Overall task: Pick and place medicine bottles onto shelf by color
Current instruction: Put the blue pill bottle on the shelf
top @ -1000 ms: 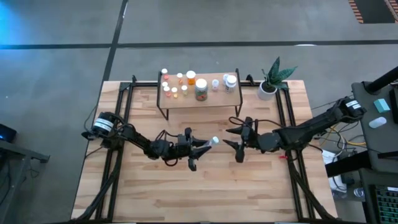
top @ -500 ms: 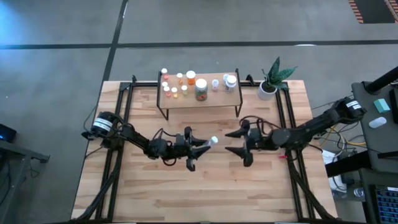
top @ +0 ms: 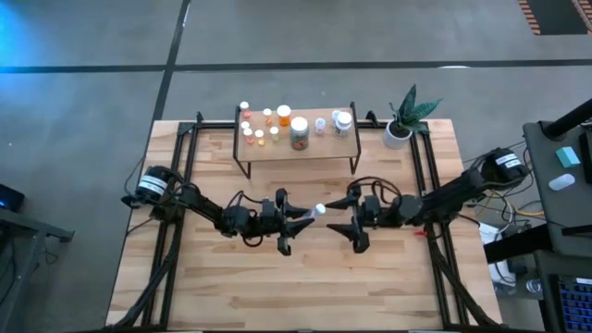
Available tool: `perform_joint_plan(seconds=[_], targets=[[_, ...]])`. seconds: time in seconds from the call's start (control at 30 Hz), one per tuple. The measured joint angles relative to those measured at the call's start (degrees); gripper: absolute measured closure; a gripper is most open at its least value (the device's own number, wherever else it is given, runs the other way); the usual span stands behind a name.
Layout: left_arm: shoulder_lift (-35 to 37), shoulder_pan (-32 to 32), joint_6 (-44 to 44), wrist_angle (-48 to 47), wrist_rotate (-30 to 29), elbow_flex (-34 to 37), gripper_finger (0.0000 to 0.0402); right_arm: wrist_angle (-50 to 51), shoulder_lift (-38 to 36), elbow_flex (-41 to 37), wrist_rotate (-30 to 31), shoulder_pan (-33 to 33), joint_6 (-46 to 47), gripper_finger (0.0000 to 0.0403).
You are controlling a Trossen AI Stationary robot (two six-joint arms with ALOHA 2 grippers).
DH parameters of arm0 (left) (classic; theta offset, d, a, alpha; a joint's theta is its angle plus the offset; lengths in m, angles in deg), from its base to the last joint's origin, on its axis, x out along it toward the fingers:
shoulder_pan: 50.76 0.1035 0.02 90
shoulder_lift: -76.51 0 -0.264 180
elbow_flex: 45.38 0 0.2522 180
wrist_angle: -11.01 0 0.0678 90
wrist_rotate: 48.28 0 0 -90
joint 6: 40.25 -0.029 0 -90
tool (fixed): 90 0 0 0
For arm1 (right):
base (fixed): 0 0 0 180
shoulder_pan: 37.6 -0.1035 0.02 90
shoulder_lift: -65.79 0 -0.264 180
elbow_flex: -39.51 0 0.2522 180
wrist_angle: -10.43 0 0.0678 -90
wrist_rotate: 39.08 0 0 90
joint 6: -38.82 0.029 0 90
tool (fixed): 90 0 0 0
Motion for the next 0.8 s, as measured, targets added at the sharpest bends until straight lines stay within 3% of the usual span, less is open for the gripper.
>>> perform_joint_plan(seconds=[0.3,0.5,0.8], targets=[[0.0,0.0,0.0,0.0,0.8,0.0,0.0314,0.0,2.9,2.8,-1.4,3.4,2.3,0.0143],[0.0,0.0,0.0,-0.3,0.9,0.0,0.0314,-0.1,2.9,4.4,-5.6,5.1,4.0,0.0150],[0.0,0.0,0.0,-0.5,0.9,0.0,0.0314,0.1,4.1,5.3,-5.9,5.2,4.1,0.0168]])
